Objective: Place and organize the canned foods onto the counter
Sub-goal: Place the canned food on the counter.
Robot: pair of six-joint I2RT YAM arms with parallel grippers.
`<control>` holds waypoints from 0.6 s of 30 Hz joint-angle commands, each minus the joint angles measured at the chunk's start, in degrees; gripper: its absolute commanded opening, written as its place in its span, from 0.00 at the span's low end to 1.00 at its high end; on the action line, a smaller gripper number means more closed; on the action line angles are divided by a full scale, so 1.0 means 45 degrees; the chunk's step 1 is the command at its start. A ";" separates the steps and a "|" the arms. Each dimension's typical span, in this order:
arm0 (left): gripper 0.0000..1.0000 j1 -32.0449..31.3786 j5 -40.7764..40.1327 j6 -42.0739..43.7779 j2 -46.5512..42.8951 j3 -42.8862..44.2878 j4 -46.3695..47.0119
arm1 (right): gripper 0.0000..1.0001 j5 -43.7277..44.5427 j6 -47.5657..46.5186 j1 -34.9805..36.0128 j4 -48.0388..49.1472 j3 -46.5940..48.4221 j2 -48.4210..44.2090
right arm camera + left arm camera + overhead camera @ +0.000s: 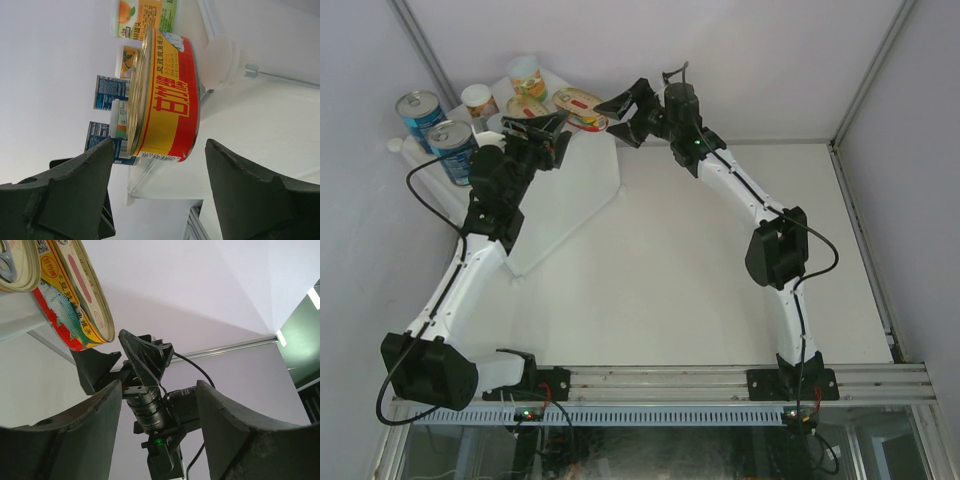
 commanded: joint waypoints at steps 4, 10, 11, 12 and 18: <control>0.65 0.0142 -0.0001 0.1344 -0.0618 0.1076 -0.0620 | 0.74 -0.0111 -0.1018 -0.0020 -0.0107 -0.0267 -0.1299; 0.64 0.0026 -0.0303 0.2818 -0.0960 0.1250 -0.1718 | 0.74 0.0151 -0.1613 -0.0312 0.0112 -0.2220 -0.2873; 0.64 -0.0105 -0.0430 0.3149 -0.1031 0.1290 -0.1942 | 0.74 0.0191 -0.1756 -0.0378 0.0127 -0.2620 -0.3169; 0.64 -0.0244 -0.0634 0.3624 -0.1104 0.1365 -0.2209 | 0.74 0.0214 -0.1871 -0.0455 0.0158 -0.2990 -0.3474; 0.63 -0.1939 -0.2146 0.6279 -0.0711 0.2477 -0.3613 | 0.72 0.0778 -0.2746 -0.1101 0.0211 -0.5468 -0.5733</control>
